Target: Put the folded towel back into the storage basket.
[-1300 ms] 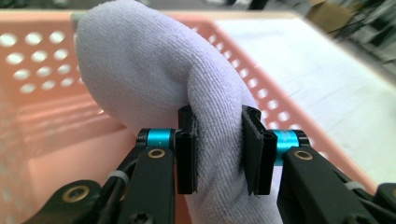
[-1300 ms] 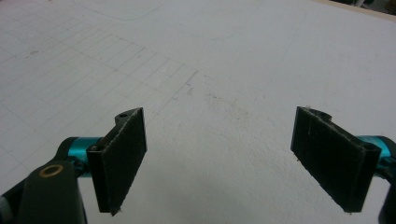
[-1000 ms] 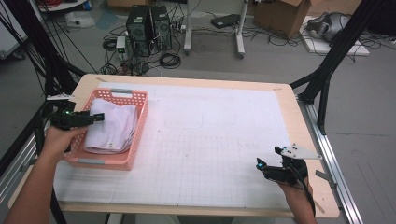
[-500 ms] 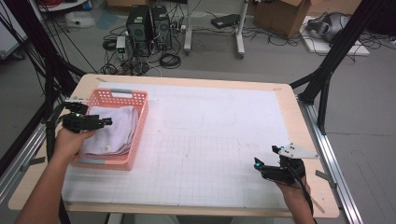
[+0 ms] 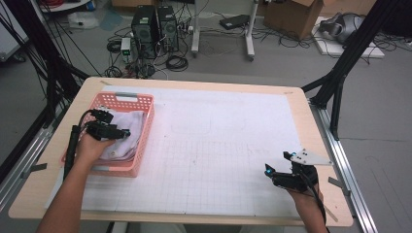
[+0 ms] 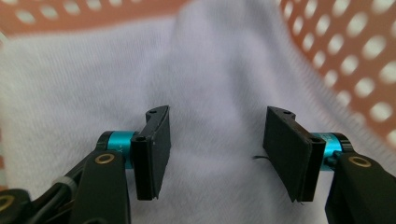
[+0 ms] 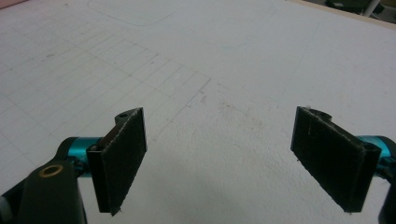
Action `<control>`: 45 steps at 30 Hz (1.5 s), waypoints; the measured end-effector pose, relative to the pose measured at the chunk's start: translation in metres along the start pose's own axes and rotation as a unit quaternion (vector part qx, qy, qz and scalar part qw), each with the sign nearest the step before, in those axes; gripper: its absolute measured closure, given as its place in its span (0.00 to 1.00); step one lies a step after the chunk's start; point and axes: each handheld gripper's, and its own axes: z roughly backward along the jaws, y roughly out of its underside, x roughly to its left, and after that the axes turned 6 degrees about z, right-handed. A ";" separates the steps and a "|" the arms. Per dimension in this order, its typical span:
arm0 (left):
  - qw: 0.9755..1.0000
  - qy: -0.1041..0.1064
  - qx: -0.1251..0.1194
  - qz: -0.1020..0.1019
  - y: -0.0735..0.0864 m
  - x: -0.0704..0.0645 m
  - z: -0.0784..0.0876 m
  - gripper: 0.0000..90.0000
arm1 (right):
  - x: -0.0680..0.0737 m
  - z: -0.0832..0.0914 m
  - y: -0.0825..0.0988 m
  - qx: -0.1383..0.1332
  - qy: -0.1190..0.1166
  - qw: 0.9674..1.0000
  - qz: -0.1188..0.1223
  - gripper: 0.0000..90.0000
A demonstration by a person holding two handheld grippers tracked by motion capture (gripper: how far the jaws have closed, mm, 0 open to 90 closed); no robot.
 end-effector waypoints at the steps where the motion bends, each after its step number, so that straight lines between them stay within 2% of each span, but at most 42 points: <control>1: 1.000 0.007 -0.027 0.011 -0.001 0.000 0.005 0.45 | 0.000 0.000 0.000 0.000 0.000 1.000 -0.005 0.19; 3: 0.996 0.026 -0.085 0.016 -0.001 -0.002 0.015 0.43 | -0.001 -0.002 0.001 0.001 -0.002 1.000 -0.008 0.19; 5: 0.989 0.040 -0.137 0.022 0.001 -0.005 0.026 0.41 | -0.003 -0.003 0.003 0.000 -0.006 1.000 -0.013 0.19; 6: 0.985 0.051 -0.163 0.025 0.002 -0.008 0.032 0.39 | -0.003 -0.004 0.004 -0.001 -0.006 1.000 -0.016 0.19; 8: 0.973 0.070 -0.217 0.021 0.006 -0.015 0.044 0.38 | -0.005 -0.004 0.005 -0.006 -0.005 1.000 -0.022 0.19; 11: 0.959 0.090 -0.267 0.029 0.009 -0.026 0.061 0.32 | -0.008 -0.003 0.006 -0.020 -0.003 0.999 -0.025 0.19; 13: 0.953 0.103 -0.284 0.015 0.010 -0.037 0.070 0.29 | -0.009 -0.003 0.006 -0.025 -0.004 0.999 -0.028 0.19; 14: 0.952 0.104 -0.288 0.012 0.010 -0.042 0.073 0.26 | -0.009 -0.003 0.005 -0.026 -0.002 0.999 -0.028 0.19; 15: 0.948 0.110 -0.297 0.007 0.010 -0.049 0.077 0.22 | -0.009 -0.002 0.005 -0.028 -0.003 0.999 -0.029 0.19; 16: 0.946 0.117 -0.301 0.002 0.011 -0.053 0.080 0.20 | -0.009 -0.002 0.005 -0.031 -0.004 0.999 -0.027 0.19; 17: 0.942 0.133 -0.309 -0.006 0.012 -0.060 0.083 0.21 | -0.009 -0.002 0.004 -0.030 -0.005 0.999 -0.028 0.19; 20: 0.931 0.165 -0.326 -0.024 0.015 -0.077 0.088 0.25 | -0.008 -0.003 0.004 -0.031 -0.005 0.999 -0.019 0.19; 22: 0.926 0.182 -0.329 -0.031 0.018 -0.092 0.088 0.25 | -0.008 -0.004 0.004 -0.030 -0.006 0.999 -0.012 0.19; 23: 0.926 0.188 -0.326 -0.035 0.020 -0.099 0.088 0.25 | -0.007 -0.004 0.004 -0.029 -0.007 0.999 -0.012 0.19; 24: 0.923 0.196 -0.329 -0.038 0.022 -0.106 0.087 0.25 | -0.007 -0.004 0.004 -0.030 -0.009 0.999 -0.013 0.19; 25: 0.921 0.204 -0.329 -0.043 0.024 -0.114 0.086 0.25 | -0.008 -0.004 0.003 -0.032 -0.008 0.999 -0.009 0.19; 26: 0.922 0.208 -0.324 -0.050 0.025 -0.120 0.085 0.25 | -0.008 -0.004 0.003 -0.033 -0.010 0.999 -0.012 0.19; 28: 0.920 0.217 -0.322 -0.056 0.029 -0.133 0.082 0.26 | -0.008 -0.002 0.004 -0.033 -0.011 0.999 -0.010 0.19; 29: 0.921 0.222 -0.316 -0.057 0.031 -0.138 0.079 0.26 | -0.008 -0.002 0.005 -0.033 -0.011 0.999 -0.010 0.19; 30: 0.923 0.225 -0.309 -0.055 0.033 -0.144 0.076 0.27 | -0.008 -0.001 0.005 -0.032 -0.012 0.999 -0.010 0.19; 32: 0.923 0.231 -0.300 -0.061 0.038 -0.153 0.070 0.27 | -0.009 0.001 0.006 -0.034 -0.013 0.999 -0.008 0.19; 34: 0.926 0.236 -0.289 -0.061 0.042 -0.161 0.064 0.27 | -0.009 0.004 0.006 -0.035 -0.012 0.999 -0.011 0.19; 36: 0.927 0.238 -0.281 -0.068 0.047 -0.168 0.059 0.28 | -0.009 0.006 0.007 -0.039 -0.011 0.999 -0.011 0.19; 40: 0.927 0.245 -0.275 -0.072 0.058 -0.178 0.049 0.28 | -0.008 0.009 0.006 -0.042 -0.010 0.999 -0.013 0.19; 42: 0.928 0.245 -0.271 -0.074 0.061 -0.181 0.045 0.28 | -0.007 0.009 0.006 -0.041 -0.011 0.999 -0.015 0.19; 45: 0.927 0.253 -0.267 -0.068 0.067 -0.184 0.039 0.28 | -0.007 0.008 0.006 -0.041 -0.011 0.999 -0.012 0.19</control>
